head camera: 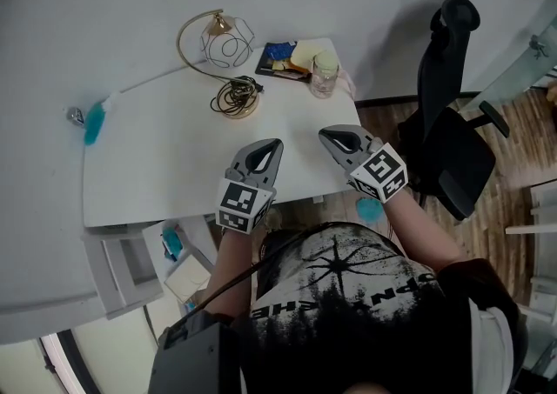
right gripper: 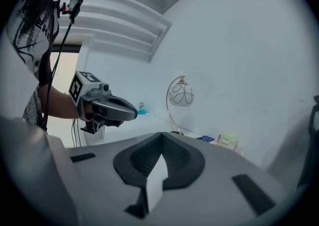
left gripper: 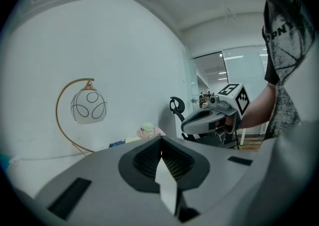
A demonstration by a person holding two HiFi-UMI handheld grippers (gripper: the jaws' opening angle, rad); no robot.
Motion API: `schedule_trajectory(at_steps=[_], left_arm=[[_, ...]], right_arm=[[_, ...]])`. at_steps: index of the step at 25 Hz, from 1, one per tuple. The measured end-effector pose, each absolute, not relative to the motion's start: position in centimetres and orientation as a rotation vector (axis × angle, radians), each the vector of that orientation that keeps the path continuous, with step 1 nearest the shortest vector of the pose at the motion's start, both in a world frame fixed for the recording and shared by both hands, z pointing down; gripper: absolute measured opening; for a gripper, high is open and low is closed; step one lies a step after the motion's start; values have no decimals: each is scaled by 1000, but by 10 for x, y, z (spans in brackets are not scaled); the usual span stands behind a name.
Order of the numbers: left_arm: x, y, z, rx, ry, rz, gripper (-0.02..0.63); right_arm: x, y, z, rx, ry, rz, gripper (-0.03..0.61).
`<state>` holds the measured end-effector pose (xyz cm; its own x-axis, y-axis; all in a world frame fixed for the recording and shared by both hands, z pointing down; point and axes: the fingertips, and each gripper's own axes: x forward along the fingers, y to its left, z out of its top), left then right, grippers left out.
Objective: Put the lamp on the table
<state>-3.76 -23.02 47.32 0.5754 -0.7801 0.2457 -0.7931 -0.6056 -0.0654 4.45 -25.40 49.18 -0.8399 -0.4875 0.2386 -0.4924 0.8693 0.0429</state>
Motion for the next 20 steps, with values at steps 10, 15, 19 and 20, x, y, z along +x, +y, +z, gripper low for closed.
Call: schedule_trajectory(at_steps=[10, 15, 19, 20], left_arm=[[-27, -232, 477, 2750, -1354, 440, 15], [-23, -231, 476, 2756, -1346, 459, 15], [-21, -232, 475, 2767, -1328, 469, 15], [-20, -233, 475, 2769, -1325, 471, 15]], right_arm=[[43, -247, 494, 717, -2807, 8, 18], [41, -244, 492, 701, -2812, 0, 18], [42, -247, 493, 713, -2819, 8, 18], [42, -249, 493, 718, -2822, 12, 18]])
